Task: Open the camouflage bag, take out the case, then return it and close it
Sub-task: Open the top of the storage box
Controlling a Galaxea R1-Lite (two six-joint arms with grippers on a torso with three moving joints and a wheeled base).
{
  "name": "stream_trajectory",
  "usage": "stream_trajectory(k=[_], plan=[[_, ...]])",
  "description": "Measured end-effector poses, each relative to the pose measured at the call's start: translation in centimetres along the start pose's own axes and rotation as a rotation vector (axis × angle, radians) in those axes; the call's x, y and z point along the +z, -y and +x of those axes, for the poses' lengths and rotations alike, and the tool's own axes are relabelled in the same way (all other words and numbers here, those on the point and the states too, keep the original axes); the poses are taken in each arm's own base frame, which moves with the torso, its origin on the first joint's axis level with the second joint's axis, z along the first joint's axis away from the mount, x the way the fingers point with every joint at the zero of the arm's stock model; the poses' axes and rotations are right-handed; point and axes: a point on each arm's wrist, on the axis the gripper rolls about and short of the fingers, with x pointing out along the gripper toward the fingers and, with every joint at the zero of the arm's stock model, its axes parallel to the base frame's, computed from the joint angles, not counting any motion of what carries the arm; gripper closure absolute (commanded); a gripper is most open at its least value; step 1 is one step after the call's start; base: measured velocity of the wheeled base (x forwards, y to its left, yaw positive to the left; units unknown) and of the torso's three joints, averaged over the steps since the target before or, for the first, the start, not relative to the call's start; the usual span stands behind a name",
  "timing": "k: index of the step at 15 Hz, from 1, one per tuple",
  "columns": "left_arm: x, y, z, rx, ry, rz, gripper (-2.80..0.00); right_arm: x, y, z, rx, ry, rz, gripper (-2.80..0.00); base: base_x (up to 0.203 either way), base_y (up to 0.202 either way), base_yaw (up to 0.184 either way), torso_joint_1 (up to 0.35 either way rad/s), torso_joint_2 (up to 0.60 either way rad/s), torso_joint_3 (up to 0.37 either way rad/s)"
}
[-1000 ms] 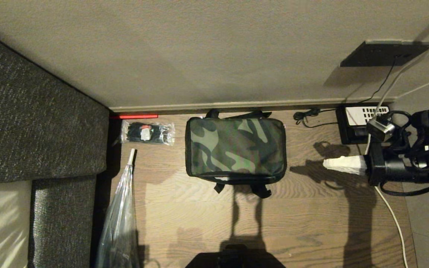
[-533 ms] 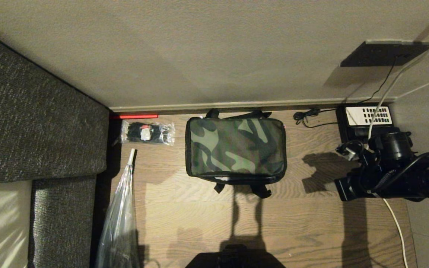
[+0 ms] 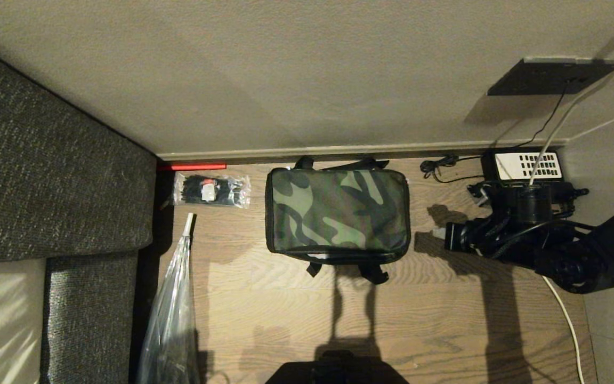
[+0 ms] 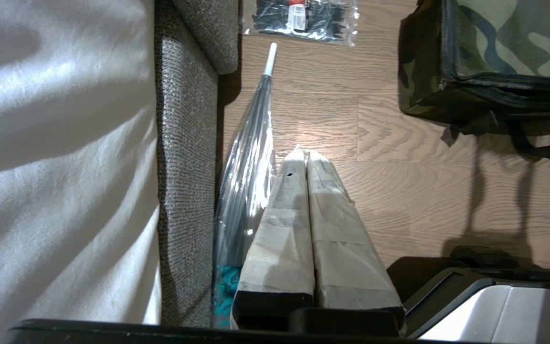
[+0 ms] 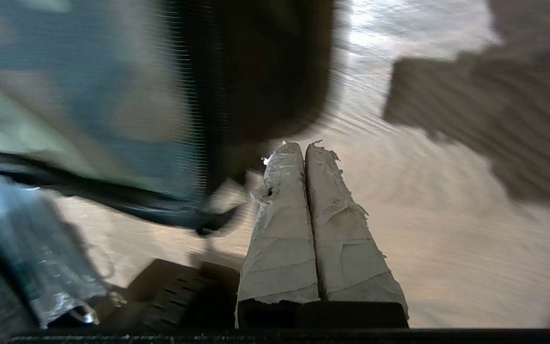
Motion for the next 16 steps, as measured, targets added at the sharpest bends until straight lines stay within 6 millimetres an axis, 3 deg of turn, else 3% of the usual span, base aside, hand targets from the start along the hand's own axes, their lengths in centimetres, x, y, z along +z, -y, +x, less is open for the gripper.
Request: stream_trajectory(k=[10,15,16], plan=[[0.0,0.0,0.0,0.0,0.0,0.0,0.0,0.3,-2.3,0.0,0.066,0.017,0.089,0.0,0.0,0.0,0.0,0.0,0.0,0.0],[0.0,0.0,0.0,-0.001,0.0,0.0,0.0,0.2,-2.4,0.1,0.069,0.013,0.088,0.0,0.0,0.0,0.0,0.0,0.0,0.0],[0.0,0.0,0.0,0.0,0.0,0.0,0.0,0.2,-2.4,0.1,0.07,0.013,0.088,-2.8,0.0,0.0,0.0,0.0,0.0,0.0]])
